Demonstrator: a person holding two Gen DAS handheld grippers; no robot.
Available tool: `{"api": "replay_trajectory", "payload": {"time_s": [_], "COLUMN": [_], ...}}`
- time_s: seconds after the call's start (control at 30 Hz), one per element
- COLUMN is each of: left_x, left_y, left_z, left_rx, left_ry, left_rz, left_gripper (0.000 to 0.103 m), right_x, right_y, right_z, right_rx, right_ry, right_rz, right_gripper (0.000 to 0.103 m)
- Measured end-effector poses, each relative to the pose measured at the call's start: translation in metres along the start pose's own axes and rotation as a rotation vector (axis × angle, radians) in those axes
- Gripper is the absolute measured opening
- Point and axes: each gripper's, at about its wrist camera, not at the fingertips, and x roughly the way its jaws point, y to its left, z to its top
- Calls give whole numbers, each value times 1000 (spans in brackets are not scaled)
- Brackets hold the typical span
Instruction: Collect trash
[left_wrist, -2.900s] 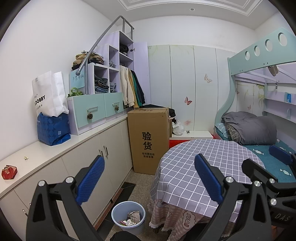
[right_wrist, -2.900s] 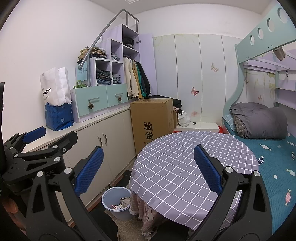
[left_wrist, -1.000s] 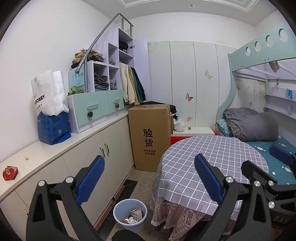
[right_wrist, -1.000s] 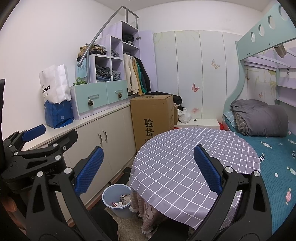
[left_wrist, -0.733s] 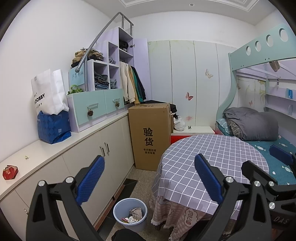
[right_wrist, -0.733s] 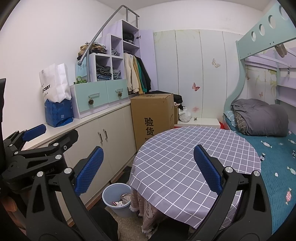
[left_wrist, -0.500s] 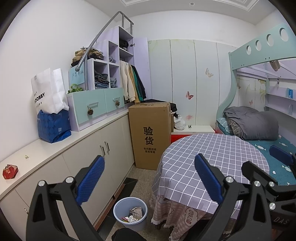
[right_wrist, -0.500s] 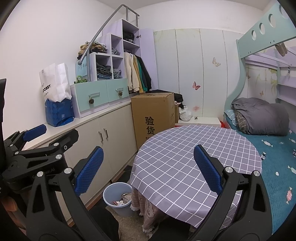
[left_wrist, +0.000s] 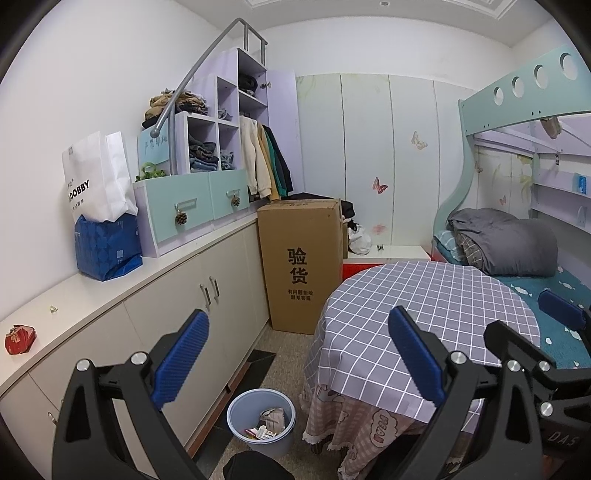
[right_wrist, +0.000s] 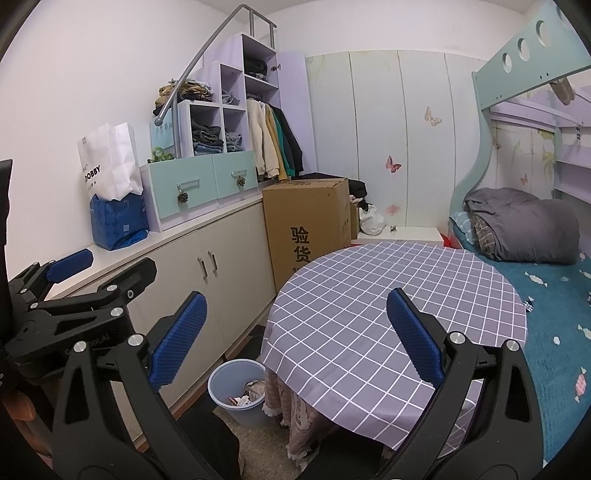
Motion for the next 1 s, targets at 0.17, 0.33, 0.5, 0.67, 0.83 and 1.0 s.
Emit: {"api": "replay_trajectory", "payload": {"time_s": [0.17,0.33,0.5,0.67,0.83,1.0], "left_x": [5,12,22,35,51,69], "left_y": [-1,-3,-7,-11,-14,-19], "left_z": [-2,-4,-3,-3,-2,-1], "left_rx": [2,6,11,15,15,15], "left_ry": [14,22,34,46,59,79], "left_rz": [2,8,15,23,34,43], "left_gripper": [96,96,96,96,96,96], "right_x": [7,16,29,45,63,82], "right_y": [-1,-6,-11,-20,-29,-41], "right_z": [-1,-3,-2,-2,-2,-6], "right_rx": [6,15,23,38,55,76], "right_ry": [13,21,31,44,57,76], "right_rz": [7,11,12,18,23,27], "right_gripper": [96,96,96,96,96,96]}}
